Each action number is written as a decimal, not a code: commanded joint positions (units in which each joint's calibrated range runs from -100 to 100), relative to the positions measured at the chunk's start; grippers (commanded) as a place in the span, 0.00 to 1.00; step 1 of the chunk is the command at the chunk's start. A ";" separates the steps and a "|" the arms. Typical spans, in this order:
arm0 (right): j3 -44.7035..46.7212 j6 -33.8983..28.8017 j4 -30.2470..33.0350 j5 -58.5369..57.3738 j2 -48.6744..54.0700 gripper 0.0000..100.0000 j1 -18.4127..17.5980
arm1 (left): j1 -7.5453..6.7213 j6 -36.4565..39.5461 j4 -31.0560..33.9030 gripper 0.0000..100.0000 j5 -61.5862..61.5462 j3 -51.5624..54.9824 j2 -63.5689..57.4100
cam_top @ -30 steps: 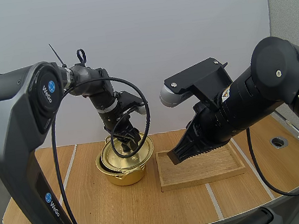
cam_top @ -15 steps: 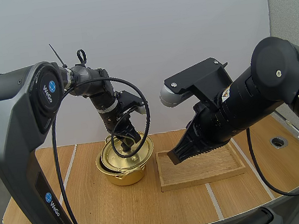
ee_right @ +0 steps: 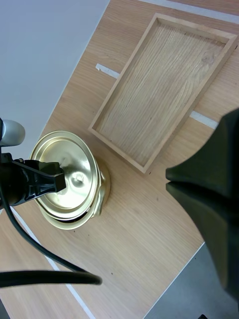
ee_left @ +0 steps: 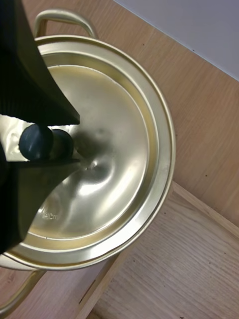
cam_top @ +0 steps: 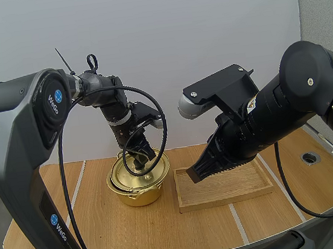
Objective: Open the pot, put the grape inside, and close it
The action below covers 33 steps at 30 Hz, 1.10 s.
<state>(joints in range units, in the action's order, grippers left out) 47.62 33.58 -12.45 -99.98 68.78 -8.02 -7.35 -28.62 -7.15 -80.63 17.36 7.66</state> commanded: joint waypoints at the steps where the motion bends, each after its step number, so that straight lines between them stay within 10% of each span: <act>1: 0.24 0.64 0.20 -0.02 0.50 0.00 0.22 | -0.07 0.52 1.82 0.00 -5.10 0.08 -0.28; 33: 0.24 0.64 -1.24 -0.02 0.50 0.00 0.22 | -0.07 1.11 3.34 0.00 -8.57 0.08 -0.61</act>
<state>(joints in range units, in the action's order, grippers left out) 47.62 33.58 -12.45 -99.98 68.78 -8.02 -7.35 -27.80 -4.46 -85.66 17.36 3.98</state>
